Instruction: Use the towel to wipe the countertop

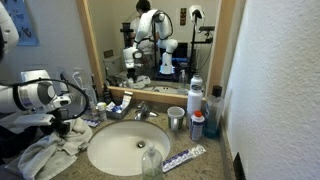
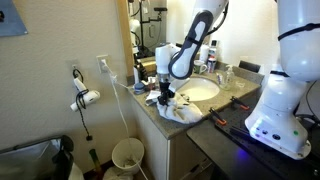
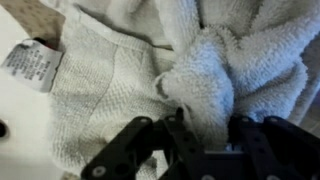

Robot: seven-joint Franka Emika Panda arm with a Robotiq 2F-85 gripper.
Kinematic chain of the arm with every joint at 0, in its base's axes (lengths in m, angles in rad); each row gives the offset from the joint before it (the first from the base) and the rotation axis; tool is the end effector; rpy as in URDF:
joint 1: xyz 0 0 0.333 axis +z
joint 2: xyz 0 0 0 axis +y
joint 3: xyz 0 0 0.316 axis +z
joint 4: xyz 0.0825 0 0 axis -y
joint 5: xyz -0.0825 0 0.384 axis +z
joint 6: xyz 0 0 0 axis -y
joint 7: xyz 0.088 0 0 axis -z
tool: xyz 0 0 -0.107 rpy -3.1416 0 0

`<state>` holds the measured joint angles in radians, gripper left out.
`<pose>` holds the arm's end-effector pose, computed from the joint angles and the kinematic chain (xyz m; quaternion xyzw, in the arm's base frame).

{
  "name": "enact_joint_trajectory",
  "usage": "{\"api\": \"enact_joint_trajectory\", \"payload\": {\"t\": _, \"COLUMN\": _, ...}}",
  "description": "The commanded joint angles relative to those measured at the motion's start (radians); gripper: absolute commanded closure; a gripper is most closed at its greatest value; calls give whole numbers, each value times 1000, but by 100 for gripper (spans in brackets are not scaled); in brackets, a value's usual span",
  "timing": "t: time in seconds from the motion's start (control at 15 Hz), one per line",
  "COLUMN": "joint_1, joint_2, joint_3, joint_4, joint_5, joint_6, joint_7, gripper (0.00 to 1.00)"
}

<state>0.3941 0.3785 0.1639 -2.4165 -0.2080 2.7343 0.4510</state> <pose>0.4028 0.2670 0.1536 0.9891 0.1447 -0.0179 0.0194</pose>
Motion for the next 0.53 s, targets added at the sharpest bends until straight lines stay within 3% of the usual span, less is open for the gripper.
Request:
{"api": "enact_joint_trajectory", "payload": {"t": 0.0, "joint_1": -49, "joint_2": 67, "joint_3": 107, "joint_4": 71, "joint_5": 153, "joint_6": 27, "joint_7": -169, "gripper": 94}}
{"api": "enact_joint_trajectory", "payload": {"t": 0.2, "joint_1": -122, "joint_2": 66, "joint_3": 204, "joint_4": 85, "joint_5": 302, "joint_6": -50, "joint_7": -327, "gripper": 94}}
{"api": "enact_joint_trajectory", "payload": {"t": 0.47, "joint_1": -158, "joint_2": -11, "joint_3": 194, "joint_4": 24, "joint_5": 381, "joint_6": -215, "joint_7": -370, "gripper": 94}}
